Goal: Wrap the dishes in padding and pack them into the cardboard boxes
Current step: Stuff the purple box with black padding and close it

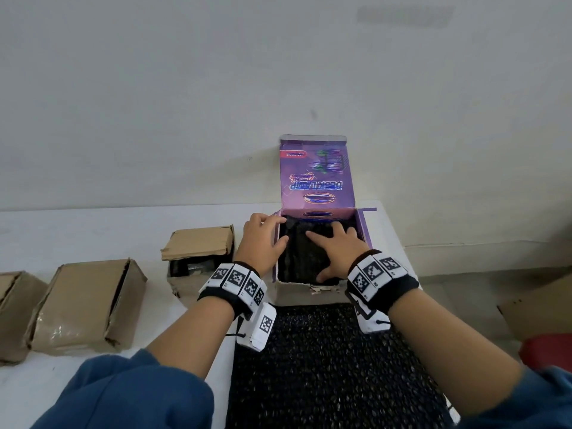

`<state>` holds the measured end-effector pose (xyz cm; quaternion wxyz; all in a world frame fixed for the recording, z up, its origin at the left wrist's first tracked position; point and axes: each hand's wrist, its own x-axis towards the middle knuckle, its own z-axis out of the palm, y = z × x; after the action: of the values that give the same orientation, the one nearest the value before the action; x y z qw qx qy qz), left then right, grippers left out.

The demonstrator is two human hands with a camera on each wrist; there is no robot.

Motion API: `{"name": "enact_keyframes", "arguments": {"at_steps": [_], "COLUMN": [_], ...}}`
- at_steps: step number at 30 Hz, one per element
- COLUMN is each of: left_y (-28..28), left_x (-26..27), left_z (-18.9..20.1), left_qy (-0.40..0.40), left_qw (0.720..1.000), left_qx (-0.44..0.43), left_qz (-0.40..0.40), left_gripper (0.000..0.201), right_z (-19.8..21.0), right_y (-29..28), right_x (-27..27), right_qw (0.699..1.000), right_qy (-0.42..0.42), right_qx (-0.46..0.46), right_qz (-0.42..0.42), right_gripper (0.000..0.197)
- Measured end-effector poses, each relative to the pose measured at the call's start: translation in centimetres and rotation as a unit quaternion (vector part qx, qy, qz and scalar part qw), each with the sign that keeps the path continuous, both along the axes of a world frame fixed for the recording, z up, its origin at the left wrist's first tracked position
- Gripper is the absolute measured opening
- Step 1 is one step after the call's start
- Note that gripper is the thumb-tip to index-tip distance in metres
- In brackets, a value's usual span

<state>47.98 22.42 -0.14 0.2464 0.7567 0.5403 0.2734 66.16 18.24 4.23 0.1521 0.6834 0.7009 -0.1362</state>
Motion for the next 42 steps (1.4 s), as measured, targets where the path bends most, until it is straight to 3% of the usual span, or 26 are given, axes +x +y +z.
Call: {"name": "enact_keyframes", "arguments": {"at_steps": [4, 10, 15, 23, 28, 35, 42], "left_y": [-0.1, -0.1, -1.4, -8.6, -16.0, -24.0, -26.6], "left_x": [0.1, 0.0, -0.9, -3.3, -5.2, -6.5, -6.7], "left_z": [0.0, 0.3, 0.9, 2.1, 1.5, -2.7, -6.8], "left_qy": [-0.01, -0.002, 0.002, 0.0, 0.007, 0.062, 0.106], "left_qw": [1.0, 1.0, 1.0, 0.998, 0.997, 0.972, 0.952], "left_qx": [-0.007, -0.017, 0.01, 0.063, -0.014, -0.176, -0.226], "left_qz": [0.008, 0.0, -0.004, 0.018, 0.069, 0.14, 0.178], "left_gripper": [0.037, 0.038, 0.031, 0.018, 0.016, 0.019, 0.046], "right_z": [-1.2, -0.7, 1.3, 3.2, 2.0, -4.5, -8.9], "right_y": [-0.1, 0.0, -1.6, -8.8, -15.2, -21.9, -24.9], "right_x": [-0.5, -0.5, 0.0, 0.2, 0.4, -1.1, -1.8], "right_qw": [0.996, 0.996, 0.99, 0.979, 0.984, 0.979, 0.985], "right_qy": [0.02, 0.049, 0.131, 0.166, 0.172, 0.183, 0.154], "right_qx": [-0.081, -0.068, 0.031, 0.117, 0.044, -0.085, -0.069], "right_qz": [-0.007, -0.028, -0.036, 0.008, 0.035, 0.001, -0.023], "right_gripper": [0.089, 0.081, 0.058, 0.039, 0.039, 0.049, 0.071]}}
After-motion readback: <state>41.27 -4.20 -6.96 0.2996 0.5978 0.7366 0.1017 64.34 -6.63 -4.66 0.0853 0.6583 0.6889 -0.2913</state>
